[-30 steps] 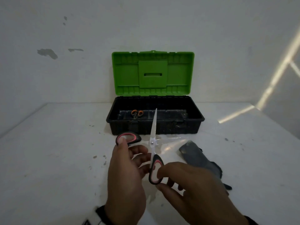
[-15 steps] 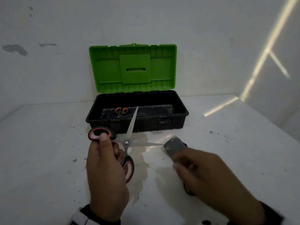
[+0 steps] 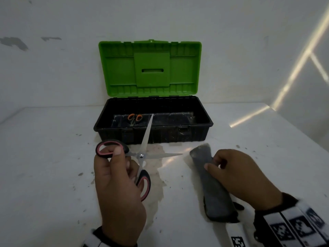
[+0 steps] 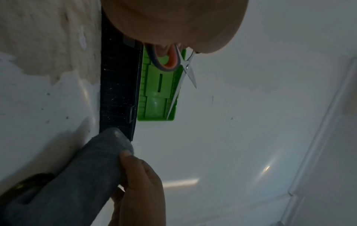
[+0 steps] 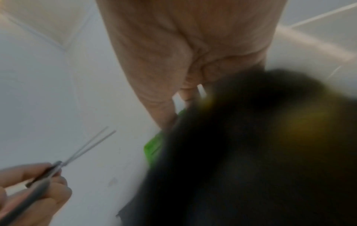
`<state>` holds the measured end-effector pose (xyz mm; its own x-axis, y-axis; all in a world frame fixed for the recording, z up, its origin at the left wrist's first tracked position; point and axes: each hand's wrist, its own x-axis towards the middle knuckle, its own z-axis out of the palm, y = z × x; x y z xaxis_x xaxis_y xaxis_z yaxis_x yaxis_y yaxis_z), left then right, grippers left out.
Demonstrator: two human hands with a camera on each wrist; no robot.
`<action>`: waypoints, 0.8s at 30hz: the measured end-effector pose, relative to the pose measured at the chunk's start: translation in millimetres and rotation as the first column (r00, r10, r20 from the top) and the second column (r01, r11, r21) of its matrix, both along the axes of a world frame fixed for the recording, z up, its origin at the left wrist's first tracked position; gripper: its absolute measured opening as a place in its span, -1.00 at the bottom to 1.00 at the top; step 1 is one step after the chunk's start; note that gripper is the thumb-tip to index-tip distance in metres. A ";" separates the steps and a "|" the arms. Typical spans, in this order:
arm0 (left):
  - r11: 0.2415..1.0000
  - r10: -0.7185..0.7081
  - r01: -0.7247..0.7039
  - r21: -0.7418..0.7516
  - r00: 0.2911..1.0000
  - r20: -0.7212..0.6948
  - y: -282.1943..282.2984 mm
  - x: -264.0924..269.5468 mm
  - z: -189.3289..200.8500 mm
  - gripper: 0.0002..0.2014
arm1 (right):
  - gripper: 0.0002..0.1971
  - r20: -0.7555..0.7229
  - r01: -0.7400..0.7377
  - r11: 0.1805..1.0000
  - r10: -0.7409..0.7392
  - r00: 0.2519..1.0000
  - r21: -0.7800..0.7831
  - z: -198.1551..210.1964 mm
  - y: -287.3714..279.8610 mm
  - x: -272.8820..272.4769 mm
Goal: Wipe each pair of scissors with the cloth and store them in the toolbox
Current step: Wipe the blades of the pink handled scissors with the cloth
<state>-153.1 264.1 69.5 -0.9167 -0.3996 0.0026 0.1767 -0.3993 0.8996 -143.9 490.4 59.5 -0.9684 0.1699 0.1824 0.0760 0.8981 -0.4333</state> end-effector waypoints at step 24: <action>0.999 0.011 -0.007 0.046 0.997 -0.082 7.5 11.1 12.9 -0.87 | -0.95 -0.495 -0.335 0.897 0.160 0.854 -0.288 50.5 -82.3 38.0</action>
<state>-142.1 271.6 82.4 -0.9106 -0.4090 0.0596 0.2532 -0.4379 0.8626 -105.9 408.2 110.1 -0.8113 0.0721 0.5802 -0.4088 0.6394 -0.6512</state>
